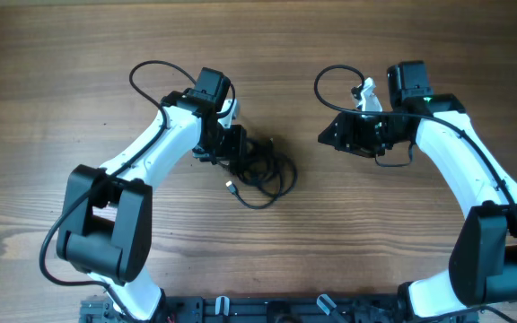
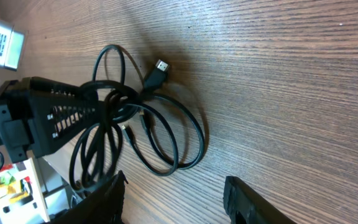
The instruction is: Untangle cables
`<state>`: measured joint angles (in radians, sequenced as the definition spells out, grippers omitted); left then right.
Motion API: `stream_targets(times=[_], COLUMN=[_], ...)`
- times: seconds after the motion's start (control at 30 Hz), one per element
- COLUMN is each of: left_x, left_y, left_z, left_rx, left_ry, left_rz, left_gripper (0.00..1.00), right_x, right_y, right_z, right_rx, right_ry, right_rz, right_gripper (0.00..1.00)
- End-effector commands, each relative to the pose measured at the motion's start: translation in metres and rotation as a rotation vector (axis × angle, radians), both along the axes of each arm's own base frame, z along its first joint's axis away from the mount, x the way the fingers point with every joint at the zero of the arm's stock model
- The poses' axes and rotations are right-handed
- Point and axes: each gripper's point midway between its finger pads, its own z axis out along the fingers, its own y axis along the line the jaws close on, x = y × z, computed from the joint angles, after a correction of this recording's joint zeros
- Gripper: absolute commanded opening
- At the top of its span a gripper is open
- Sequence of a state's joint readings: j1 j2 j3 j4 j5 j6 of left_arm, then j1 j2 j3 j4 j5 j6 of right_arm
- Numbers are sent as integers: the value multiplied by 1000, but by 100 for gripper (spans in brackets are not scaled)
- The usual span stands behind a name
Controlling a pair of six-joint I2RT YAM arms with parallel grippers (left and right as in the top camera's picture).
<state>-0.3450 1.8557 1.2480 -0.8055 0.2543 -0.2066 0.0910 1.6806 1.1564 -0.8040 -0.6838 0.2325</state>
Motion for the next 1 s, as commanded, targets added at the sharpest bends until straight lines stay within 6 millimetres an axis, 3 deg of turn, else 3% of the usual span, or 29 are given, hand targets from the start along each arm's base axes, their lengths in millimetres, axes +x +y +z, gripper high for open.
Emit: stream_targets(times=[0.0,0.17,0.23,0.27,0.4,0.5,0.6,0.7,0.87,0.97], left_x=[5,8,5,3,12,25,27,18,5,0], left_y=[8,2,-1,-1,11,13,18,32,34,34], left_z=[-10,-12,-18,-20,-10,31,69,90,102,101], left_rx=[43,35,39,42,1,-149,-182,-138,-108,-104], left_ry=[-14,-19,4,20,70,75,5,-35,-45,-16], left_rz=[-7,13,31,56,310,488,581,709,784,822], left_gripper=[43,24,8,4,4,4,4,4,4,4], right_x=[4,5,7,12,17,4,-8,-13,-4,2], right_y=[2,4,14,16,18,39,71,93,111,114], right_z=[14,16,32,47,95,119,120,117,110,100], right_rx=[6,19,93,109,132,159,171,141,77,72], right_ry=[-56,-64,-106,-151,-250,-284,-260,-217,-204,-180], right_rz=[20,24,47,47,18,44,81,38,-101,-119], right_gripper=[53,51,48,49,54,56,56,56,70,72])
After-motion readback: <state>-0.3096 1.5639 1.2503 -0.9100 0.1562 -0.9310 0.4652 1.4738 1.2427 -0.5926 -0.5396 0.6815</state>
